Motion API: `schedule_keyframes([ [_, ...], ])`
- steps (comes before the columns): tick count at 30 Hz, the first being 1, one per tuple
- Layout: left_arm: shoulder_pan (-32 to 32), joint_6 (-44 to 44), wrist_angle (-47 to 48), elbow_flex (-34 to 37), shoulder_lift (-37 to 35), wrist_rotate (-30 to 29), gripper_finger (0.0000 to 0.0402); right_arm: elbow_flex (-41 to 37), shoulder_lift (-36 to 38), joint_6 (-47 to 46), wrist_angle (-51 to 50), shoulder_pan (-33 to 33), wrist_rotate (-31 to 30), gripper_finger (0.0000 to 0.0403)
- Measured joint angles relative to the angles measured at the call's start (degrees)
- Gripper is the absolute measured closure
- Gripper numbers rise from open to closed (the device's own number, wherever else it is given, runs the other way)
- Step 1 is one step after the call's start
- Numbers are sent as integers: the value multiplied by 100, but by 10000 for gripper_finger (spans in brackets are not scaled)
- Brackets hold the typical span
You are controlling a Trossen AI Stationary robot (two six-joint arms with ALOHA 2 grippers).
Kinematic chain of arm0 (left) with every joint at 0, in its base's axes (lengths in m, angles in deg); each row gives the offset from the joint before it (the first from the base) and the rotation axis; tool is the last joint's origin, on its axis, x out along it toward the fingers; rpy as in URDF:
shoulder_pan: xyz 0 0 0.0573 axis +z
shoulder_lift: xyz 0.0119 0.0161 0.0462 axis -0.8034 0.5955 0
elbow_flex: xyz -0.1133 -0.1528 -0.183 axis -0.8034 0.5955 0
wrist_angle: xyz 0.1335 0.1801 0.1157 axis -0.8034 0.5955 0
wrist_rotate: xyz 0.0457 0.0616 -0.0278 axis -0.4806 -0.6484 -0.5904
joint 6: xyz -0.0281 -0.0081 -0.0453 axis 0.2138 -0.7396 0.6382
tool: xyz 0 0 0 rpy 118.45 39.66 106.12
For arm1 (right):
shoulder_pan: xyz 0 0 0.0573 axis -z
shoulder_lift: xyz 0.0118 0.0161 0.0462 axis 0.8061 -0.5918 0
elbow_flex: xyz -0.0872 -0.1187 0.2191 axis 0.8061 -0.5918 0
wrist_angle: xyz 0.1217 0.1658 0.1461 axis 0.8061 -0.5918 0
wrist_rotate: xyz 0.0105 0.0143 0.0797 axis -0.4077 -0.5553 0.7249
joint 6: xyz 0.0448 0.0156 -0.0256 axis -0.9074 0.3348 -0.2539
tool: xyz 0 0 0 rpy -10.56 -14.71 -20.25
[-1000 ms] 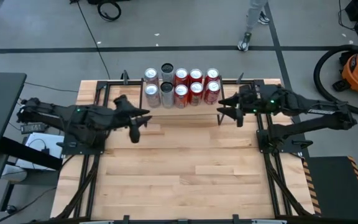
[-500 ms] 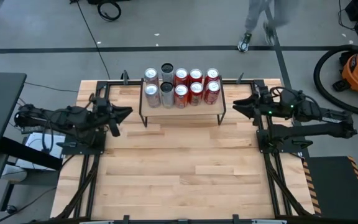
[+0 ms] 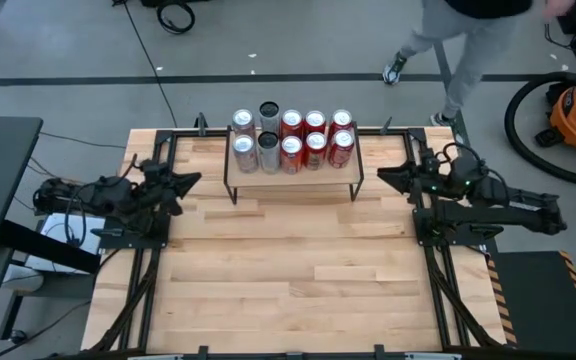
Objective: Place canned beverage on shelf
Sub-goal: Return to Home Position
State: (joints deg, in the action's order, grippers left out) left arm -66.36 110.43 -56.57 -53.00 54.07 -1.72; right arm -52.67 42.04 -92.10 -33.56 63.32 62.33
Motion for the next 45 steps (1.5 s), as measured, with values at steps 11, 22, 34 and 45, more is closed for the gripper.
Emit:
schedule_keyframes([
  [11,-2,356,62,608,-756,-98,388,-1267,644,-750,977,3,15,319],
  [22,-2,1060,16,1342,-993,-142,388,-1930,1154,-1106,952,5,-167,351],
  [34,-4,1370,186,1475,-993,-145,389,-2465,1371,-1428,1378,3,-78,376],
  [45,-4,1340,955,1475,-986,-143,389,-2467,1369,270,1411,3,-242,375],
])
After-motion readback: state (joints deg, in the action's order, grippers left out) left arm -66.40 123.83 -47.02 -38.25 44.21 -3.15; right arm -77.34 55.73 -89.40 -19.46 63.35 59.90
